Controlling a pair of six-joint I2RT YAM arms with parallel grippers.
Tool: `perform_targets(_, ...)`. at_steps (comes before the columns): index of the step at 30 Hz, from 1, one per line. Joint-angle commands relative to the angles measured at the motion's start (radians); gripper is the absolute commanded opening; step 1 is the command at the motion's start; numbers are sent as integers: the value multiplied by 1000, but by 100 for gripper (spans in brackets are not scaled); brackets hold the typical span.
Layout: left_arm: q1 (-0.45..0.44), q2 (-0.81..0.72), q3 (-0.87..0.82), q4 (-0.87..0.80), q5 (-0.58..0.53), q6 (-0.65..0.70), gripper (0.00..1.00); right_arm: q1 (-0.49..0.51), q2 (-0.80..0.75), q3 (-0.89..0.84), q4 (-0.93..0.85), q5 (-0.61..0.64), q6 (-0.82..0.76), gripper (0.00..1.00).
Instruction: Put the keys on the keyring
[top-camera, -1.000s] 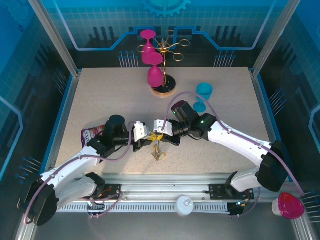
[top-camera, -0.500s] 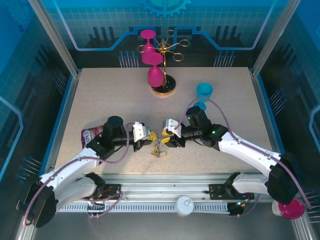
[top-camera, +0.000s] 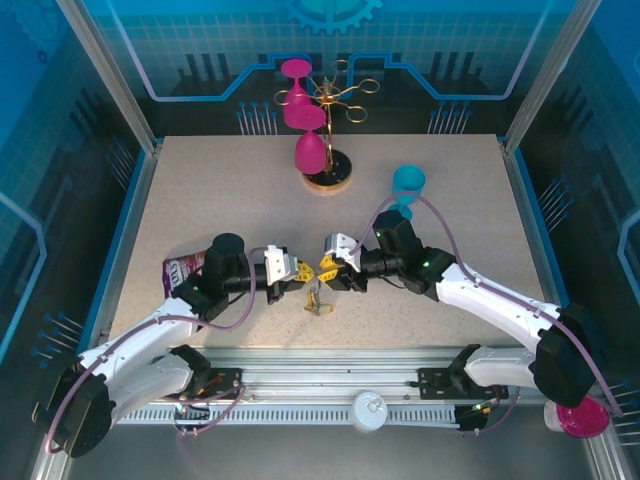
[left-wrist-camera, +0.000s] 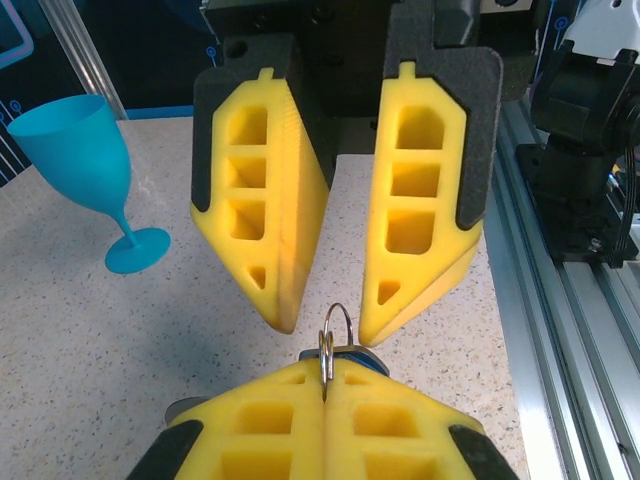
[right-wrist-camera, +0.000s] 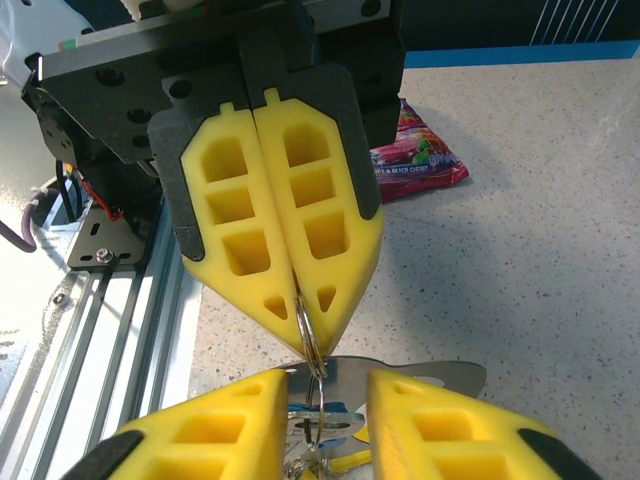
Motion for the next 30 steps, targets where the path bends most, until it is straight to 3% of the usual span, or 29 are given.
perform_targets(1,-7,-10,-6,49,40,-6,0,-6,-7,-15,19,-34,8,30)
perform_targets(12,-8,-8,-19,79,61,-38,0,-4,44,-16,129,-85,29,19)
perform_targets(16,-7,4,-19,97,67,-49,0,-5,42,-19,122,-89,24,3)
perform_targets(19,-7,5,-16,92,56,-52,0,-4,33,-5,78,-81,3,0)
perform_targets(23,-8,5,3,38,3,-36,20,-1,36,44,-53,-55,-64,0)
perform_targets(30,-7,20,47,-74,-2,5,16,24,84,167,-265,-5,-175,0)
